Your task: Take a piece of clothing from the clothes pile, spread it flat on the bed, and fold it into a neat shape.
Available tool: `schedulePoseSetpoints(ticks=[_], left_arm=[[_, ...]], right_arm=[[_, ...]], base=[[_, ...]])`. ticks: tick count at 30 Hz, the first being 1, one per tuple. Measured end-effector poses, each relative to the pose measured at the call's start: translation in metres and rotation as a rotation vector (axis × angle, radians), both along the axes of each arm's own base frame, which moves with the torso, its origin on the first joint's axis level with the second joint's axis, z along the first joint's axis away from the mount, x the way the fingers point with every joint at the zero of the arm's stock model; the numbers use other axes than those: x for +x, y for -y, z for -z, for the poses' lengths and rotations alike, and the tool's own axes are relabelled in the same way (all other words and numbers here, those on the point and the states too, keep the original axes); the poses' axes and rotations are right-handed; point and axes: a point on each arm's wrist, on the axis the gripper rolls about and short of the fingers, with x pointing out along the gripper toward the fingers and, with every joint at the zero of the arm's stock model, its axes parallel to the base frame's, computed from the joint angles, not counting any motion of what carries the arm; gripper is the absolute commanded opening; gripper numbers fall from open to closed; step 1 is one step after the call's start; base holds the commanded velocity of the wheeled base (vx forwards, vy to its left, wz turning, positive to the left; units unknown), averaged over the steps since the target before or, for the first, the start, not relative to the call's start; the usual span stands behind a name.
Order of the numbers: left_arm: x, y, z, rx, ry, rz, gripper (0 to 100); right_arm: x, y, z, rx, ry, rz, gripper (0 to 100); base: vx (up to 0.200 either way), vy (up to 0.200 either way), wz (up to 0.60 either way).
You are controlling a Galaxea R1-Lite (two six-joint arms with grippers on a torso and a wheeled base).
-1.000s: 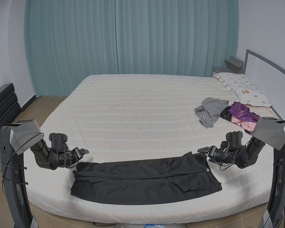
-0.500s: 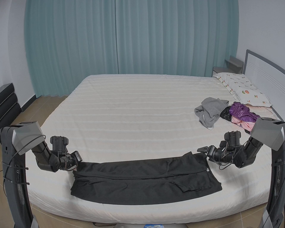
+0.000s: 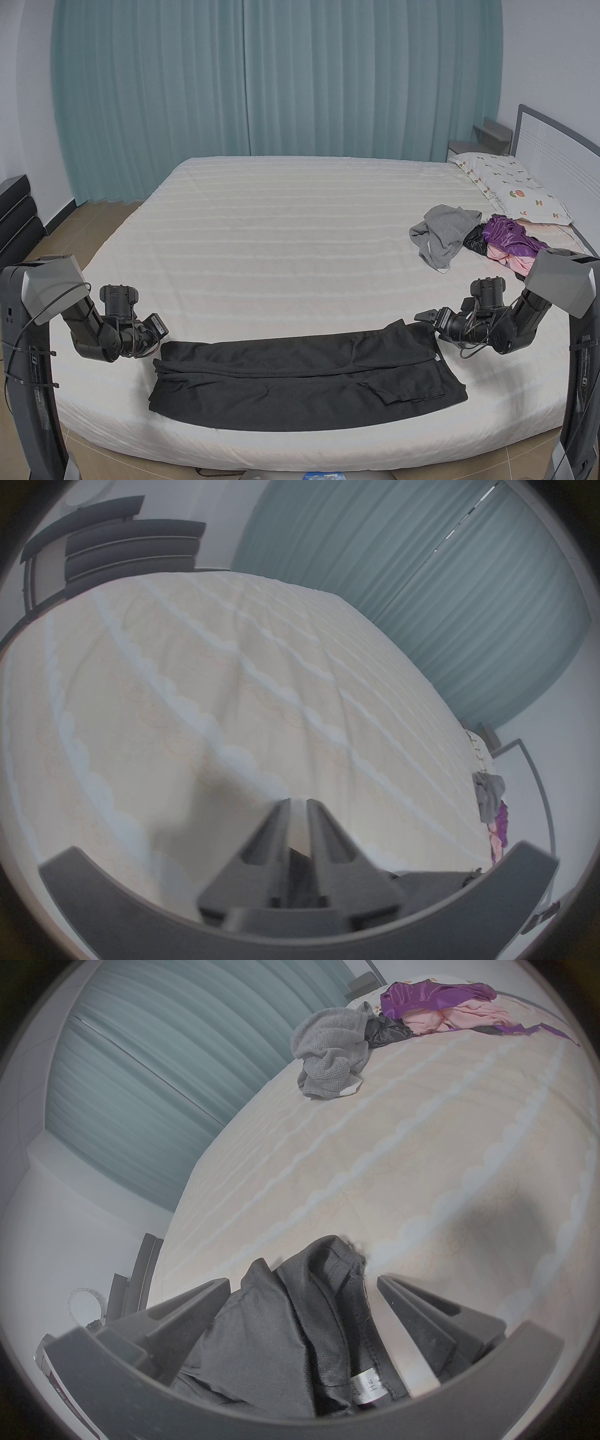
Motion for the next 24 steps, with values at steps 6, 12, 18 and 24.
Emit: schedulePoseSetpoints(ticks=[6,12,18,24], left_arm=[[0.0,0.004,-0.001,-0.062,0.026,0.088,100],[-0.004,0.006,0.002,-0.013,0.026,0.171,100],[-0.009,0.009,0.006,0.034,0.011,0.217,0],[-0.011,0.01,0.008,0.05,-0.001,0.203,0]], right_arm=[[0.0,0.0,0.001,0.002,-0.003,0.0,100],[0.0,0.0,0.001,0.003,-0.004,0.0,100],[0.0,0.0,0.002,0.004,-0.007,0.001,100],[0.0,0.0,0.002,0.004,-0.008,0.001,100]], base=[[0.0,0.0,0.0],[0.0,0.0,0.0],[0.0,0.0,0.0],[0.0,0.0,0.0]])
